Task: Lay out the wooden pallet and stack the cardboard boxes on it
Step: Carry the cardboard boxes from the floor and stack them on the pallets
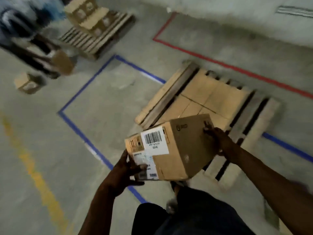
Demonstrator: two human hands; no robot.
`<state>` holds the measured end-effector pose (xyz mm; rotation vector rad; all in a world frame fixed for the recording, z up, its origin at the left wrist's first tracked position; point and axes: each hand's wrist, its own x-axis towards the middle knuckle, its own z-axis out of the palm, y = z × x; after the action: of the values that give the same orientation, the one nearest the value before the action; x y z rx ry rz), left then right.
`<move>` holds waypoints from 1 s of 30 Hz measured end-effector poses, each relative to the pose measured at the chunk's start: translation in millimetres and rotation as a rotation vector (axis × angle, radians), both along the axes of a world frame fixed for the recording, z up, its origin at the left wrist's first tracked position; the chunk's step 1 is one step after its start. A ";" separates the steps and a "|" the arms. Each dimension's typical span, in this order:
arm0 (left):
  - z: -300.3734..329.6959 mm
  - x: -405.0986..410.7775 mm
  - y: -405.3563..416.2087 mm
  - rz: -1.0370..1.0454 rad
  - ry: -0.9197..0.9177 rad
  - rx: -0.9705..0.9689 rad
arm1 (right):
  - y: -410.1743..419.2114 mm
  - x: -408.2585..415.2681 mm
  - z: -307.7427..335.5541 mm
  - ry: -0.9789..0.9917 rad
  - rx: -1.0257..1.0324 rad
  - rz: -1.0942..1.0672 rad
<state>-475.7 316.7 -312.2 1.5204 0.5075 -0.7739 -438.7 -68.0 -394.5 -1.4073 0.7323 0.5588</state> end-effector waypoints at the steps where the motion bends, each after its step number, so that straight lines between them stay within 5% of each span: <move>1: -5.1 16.2 -1.3 -0.061 0.034 -0.007 | -0.9 -2.2 -10.4 0.002 0.003 -0.015; 6: -67.9 98.1 -28.1 -0.365 -0.010 0.027 | 9.4 -27.5 -27.4 0.095 0.160 -0.158; 8: -97.5 119.4 -52.5 -0.485 -0.096 0.027 | 23.0 -40.5 -29.4 0.019 0.344 -0.271; 10: -133.4 140.9 -72.3 -0.564 -0.229 0.082 | 29.9 -43.5 -42.6 -0.097 0.321 -0.338; 16: -226.0 206.0 -126.1 -0.656 -0.620 0.096 | 1.5 -19.9 -109.8 -0.301 -0.192 -0.243; 19: -297.6 251.6 -172.0 -0.666 -0.799 0.087 | -24.0 4.1 -198.9 -0.308 -0.406 -0.285; 24: -453.6 301.3 -222.9 -0.663 -0.960 0.048 | -66.7 44.6 -379.4 -0.414 -0.606 -0.342; 30: -596.5 318.6 -219.7 -0.637 -1.068 -0.020 | -89.7 44.4 -495.6 -0.574 -0.712 -0.303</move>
<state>-157.1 97.0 -908.7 1.8369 -0.8022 -0.3163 -394.3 -157.8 -890.1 -1.9374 0.6747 -0.3885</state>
